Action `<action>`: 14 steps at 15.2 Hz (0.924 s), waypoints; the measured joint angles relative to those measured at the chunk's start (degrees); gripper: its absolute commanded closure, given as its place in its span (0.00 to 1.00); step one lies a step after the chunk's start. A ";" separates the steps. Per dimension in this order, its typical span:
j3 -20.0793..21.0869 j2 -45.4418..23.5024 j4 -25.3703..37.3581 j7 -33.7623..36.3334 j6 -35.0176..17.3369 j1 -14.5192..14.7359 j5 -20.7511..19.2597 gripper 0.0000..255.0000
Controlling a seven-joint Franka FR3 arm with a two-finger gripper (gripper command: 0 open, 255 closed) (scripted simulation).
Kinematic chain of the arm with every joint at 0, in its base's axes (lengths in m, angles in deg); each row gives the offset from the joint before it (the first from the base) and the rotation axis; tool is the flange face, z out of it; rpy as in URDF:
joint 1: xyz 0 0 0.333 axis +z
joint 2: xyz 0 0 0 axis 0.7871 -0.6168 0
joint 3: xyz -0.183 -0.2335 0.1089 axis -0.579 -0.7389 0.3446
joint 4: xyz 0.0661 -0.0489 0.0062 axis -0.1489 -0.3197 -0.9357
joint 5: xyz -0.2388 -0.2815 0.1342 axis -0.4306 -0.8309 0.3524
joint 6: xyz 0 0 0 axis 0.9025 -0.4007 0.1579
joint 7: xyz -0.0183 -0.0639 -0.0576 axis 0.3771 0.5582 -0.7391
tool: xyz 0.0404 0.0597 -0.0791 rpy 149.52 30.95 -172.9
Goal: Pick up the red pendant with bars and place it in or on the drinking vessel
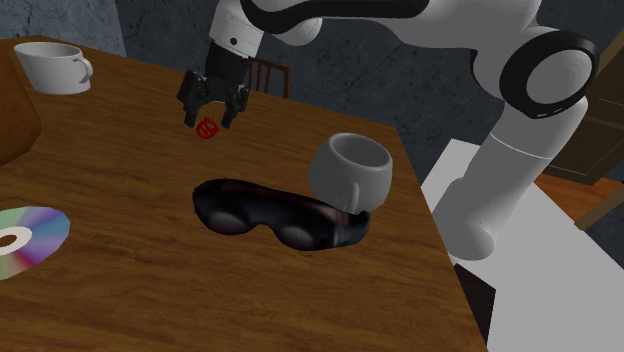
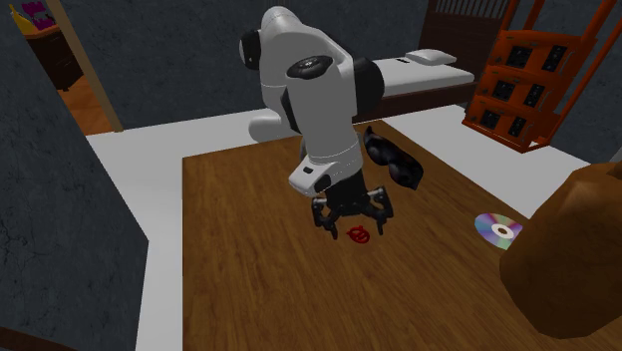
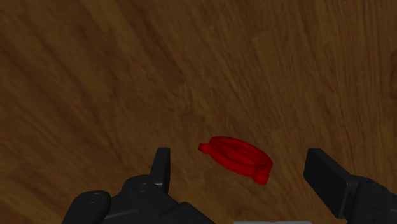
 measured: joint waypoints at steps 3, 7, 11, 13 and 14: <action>0.03 0.09 -0.46 -0.05 -0.40 0.03 0.06 0.00; 0.04 0.11 -0.51 -0.05 -0.44 0.03 0.07 1.00; 0.04 0.11 -0.50 -0.05 -0.44 0.04 0.07 1.00; 0.04 0.11 -0.50 -0.05 -0.44 0.04 0.07 1.00; 0.04 0.11 -0.50 -0.05 -0.44 0.04 0.07 1.00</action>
